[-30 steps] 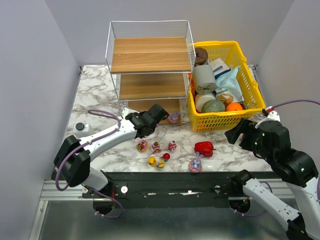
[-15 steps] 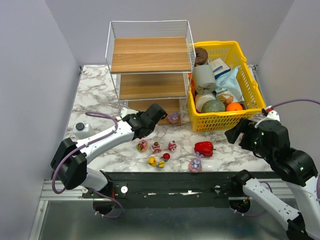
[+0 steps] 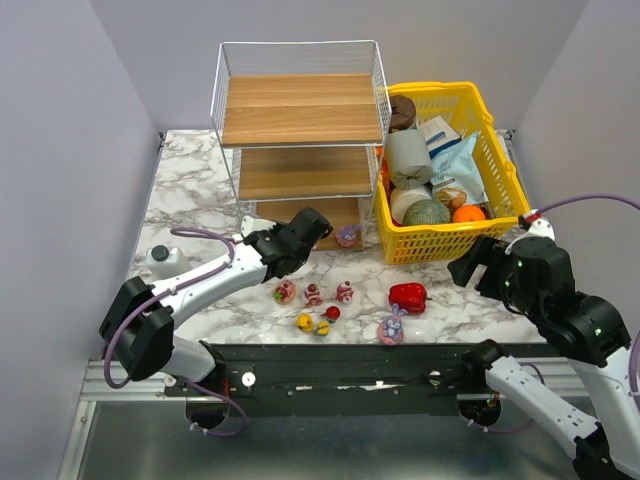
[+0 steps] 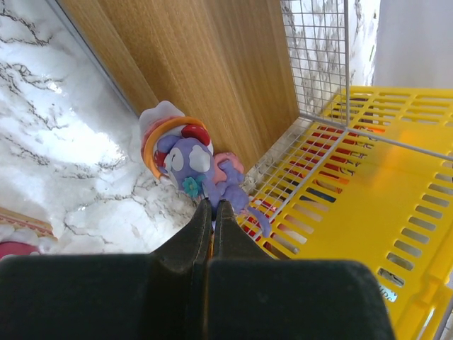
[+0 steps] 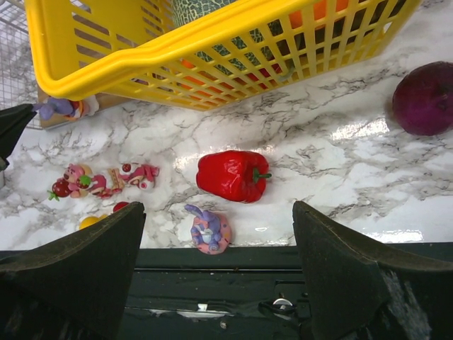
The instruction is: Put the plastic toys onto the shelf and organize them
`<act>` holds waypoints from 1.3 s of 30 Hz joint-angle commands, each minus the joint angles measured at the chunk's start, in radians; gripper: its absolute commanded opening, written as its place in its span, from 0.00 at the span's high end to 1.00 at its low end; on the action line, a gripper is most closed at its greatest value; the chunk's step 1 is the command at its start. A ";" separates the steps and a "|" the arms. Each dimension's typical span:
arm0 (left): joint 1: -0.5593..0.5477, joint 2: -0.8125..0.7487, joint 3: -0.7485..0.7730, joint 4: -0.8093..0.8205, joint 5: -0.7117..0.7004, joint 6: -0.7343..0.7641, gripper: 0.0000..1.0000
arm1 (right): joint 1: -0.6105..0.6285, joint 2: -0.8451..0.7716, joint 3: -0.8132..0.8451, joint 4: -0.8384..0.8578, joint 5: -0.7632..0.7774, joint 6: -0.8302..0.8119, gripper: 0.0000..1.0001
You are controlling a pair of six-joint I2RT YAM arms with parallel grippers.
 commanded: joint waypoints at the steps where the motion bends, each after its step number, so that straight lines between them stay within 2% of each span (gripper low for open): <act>1: 0.015 0.031 -0.002 0.080 -0.052 -0.760 1.00 | 0.005 0.008 0.013 0.009 0.009 -0.026 0.08; 8: 0.027 0.047 0.002 0.067 -0.052 -0.760 1.00 | 0.005 0.015 0.013 0.009 0.016 -0.038 0.08; 15: 0.038 0.057 0.012 0.044 -0.053 -0.761 0.87 | 0.005 0.021 0.012 0.013 0.016 -0.052 0.08; 24: 0.048 0.047 -0.031 0.103 -0.044 -0.763 0.74 | 0.005 0.024 0.007 0.015 0.009 -0.053 0.08; 35: 0.055 0.050 -0.074 0.182 -0.035 -0.761 0.69 | 0.005 0.021 0.004 0.016 0.007 -0.052 0.08; 39: 0.055 0.041 -0.074 0.192 -0.036 -0.760 0.63 | 0.003 0.021 0.001 0.016 0.002 -0.049 0.08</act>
